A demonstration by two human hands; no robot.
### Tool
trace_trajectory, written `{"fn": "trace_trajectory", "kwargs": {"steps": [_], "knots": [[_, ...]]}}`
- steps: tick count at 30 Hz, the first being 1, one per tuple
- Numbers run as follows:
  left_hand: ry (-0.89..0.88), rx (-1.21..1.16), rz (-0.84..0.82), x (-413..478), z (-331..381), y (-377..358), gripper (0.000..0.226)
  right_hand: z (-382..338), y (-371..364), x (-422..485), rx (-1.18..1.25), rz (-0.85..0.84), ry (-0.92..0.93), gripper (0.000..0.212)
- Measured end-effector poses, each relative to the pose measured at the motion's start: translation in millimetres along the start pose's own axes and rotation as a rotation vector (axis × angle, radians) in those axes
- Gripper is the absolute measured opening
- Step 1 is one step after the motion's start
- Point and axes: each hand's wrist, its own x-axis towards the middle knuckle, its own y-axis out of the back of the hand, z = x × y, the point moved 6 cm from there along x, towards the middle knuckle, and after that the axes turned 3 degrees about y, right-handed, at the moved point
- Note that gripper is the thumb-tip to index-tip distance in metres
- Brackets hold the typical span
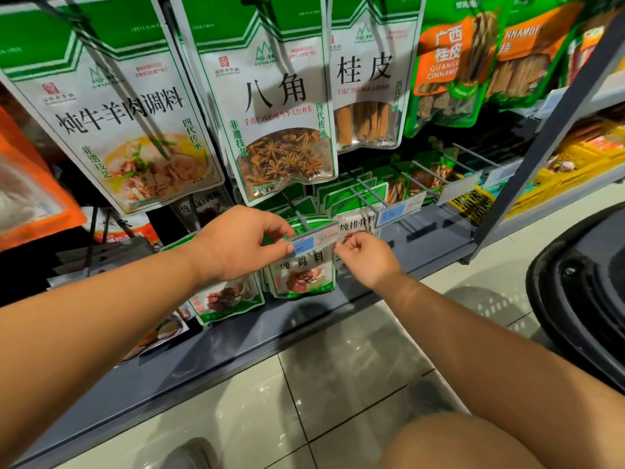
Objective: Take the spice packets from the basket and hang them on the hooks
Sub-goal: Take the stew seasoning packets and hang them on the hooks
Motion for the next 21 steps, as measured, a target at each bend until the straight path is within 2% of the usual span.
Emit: {"fn": "trace_trajectory", "kwargs": {"steps": [5,7,10,13,16,19,21], "knots": [[-0.101,0.209,-0.050,-7,23,2,0.054,-24,32,-53,-0.353,-0.144,0.073,0.049],[-0.147,0.213,-0.081,-9,36,-2,0.065,-37,48,-79,-0.460,-0.143,0.136,0.057],[-0.215,0.169,-0.099,-12,63,-10,0.075,-51,77,-119,-0.550,-0.098,0.210,0.057],[-0.335,0.173,-0.097,-13,101,-15,0.075,-57,111,-157,-0.608,-0.054,0.242,0.057],[-0.490,0.200,-0.068,-9,151,-15,0.076,-57,153,-194,-0.706,0.081,0.285,0.054],[-0.653,0.211,-0.004,-1,210,-16,0.079,-43,195,-230,-0.824,0.192,0.251,0.062],[-0.797,0.213,0.066,0,251,-18,0.082,-25,222,-255,-0.831,0.229,0.157,0.073]]}}
